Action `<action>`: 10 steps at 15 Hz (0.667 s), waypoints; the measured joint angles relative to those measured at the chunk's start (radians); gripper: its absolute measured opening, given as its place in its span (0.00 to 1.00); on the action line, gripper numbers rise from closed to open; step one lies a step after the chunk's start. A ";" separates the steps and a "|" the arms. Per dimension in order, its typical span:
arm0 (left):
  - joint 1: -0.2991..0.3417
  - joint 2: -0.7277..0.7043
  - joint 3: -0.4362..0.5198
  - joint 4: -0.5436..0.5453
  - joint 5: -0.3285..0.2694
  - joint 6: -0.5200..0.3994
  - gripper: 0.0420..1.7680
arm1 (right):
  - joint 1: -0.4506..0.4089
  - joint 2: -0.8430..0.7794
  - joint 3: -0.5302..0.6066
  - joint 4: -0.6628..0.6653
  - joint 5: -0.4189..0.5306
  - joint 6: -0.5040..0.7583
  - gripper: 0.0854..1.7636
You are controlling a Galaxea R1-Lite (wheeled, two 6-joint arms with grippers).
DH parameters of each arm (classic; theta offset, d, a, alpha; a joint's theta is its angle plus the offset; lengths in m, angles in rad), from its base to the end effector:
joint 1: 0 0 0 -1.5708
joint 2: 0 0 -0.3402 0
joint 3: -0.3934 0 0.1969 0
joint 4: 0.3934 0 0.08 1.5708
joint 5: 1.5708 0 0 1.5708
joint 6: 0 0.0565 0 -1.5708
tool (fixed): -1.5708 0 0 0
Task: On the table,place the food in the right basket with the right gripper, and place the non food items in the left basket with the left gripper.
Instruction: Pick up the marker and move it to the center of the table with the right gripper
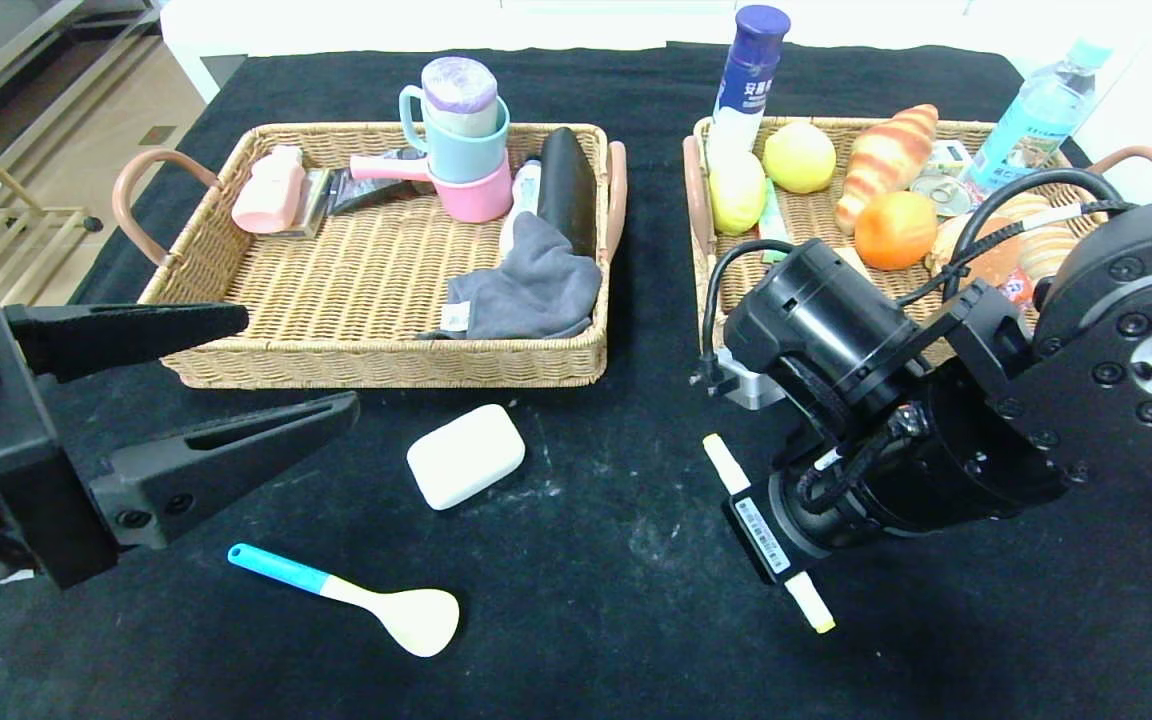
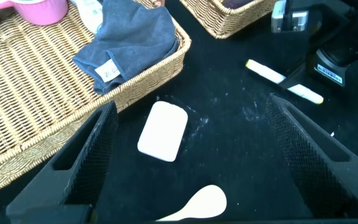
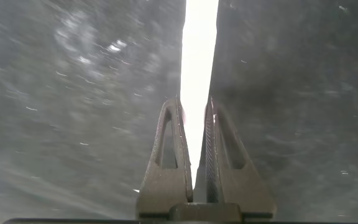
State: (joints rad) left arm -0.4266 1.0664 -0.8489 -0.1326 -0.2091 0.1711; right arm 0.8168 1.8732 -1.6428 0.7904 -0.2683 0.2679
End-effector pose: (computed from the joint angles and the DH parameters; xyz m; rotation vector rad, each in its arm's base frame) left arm 0.1447 -0.0786 0.3208 0.1746 0.0313 -0.6412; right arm 0.2614 0.2565 0.2421 -0.2886 0.9345 0.3735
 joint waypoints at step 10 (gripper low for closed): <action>0.000 0.000 -0.001 0.000 0.000 0.000 0.97 | 0.093 0.037 -0.076 -0.108 0.027 0.125 0.10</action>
State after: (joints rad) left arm -0.4266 1.0660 -0.8496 -0.1326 -0.2091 0.1711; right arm 0.9100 1.9104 -1.7187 0.6821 -0.2409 0.3926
